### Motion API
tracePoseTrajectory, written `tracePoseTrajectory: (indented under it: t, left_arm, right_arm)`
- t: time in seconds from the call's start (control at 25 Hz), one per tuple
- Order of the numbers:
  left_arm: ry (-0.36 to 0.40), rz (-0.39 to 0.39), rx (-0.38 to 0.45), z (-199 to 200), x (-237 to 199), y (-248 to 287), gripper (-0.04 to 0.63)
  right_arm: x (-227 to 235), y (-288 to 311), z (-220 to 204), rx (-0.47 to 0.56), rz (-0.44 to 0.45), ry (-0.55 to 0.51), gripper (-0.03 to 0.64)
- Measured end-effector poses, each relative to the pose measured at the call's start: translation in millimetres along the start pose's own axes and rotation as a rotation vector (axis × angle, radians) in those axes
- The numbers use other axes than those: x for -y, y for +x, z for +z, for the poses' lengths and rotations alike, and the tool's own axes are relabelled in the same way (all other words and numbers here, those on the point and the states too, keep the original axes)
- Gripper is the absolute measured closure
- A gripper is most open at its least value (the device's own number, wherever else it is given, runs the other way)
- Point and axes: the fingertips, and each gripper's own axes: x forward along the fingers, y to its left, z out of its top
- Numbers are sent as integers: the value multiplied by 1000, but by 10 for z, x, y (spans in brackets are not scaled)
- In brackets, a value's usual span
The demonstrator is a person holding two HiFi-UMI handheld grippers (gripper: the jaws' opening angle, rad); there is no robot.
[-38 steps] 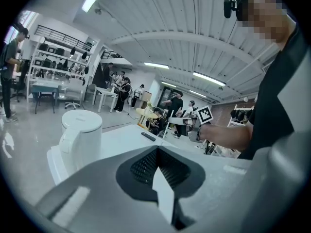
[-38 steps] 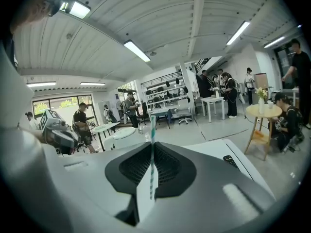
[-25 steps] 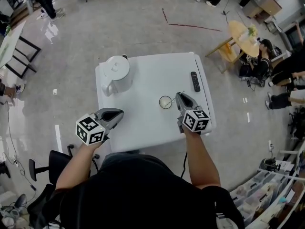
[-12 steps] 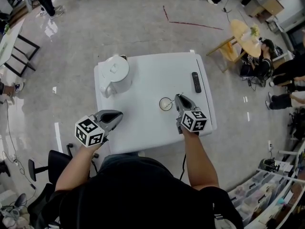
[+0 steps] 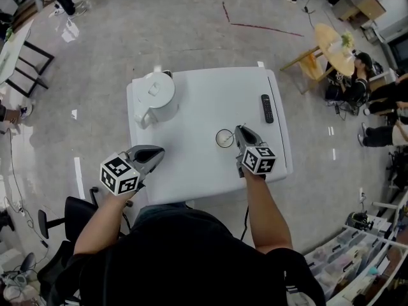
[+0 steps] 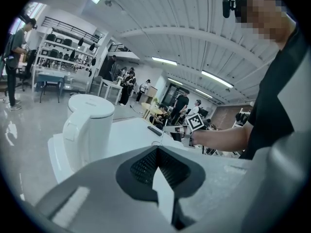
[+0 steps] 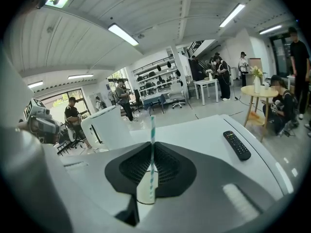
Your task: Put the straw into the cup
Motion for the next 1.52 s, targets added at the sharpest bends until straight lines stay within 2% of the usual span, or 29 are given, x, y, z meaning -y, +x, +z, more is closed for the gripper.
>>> tracePoseTrajectory:
  t: [1.52]
  left_arm:
    - [-33,-10,-35,-118,-153,110,594]
  right_arm:
    - [55,259,-320,-56,3,7,571]
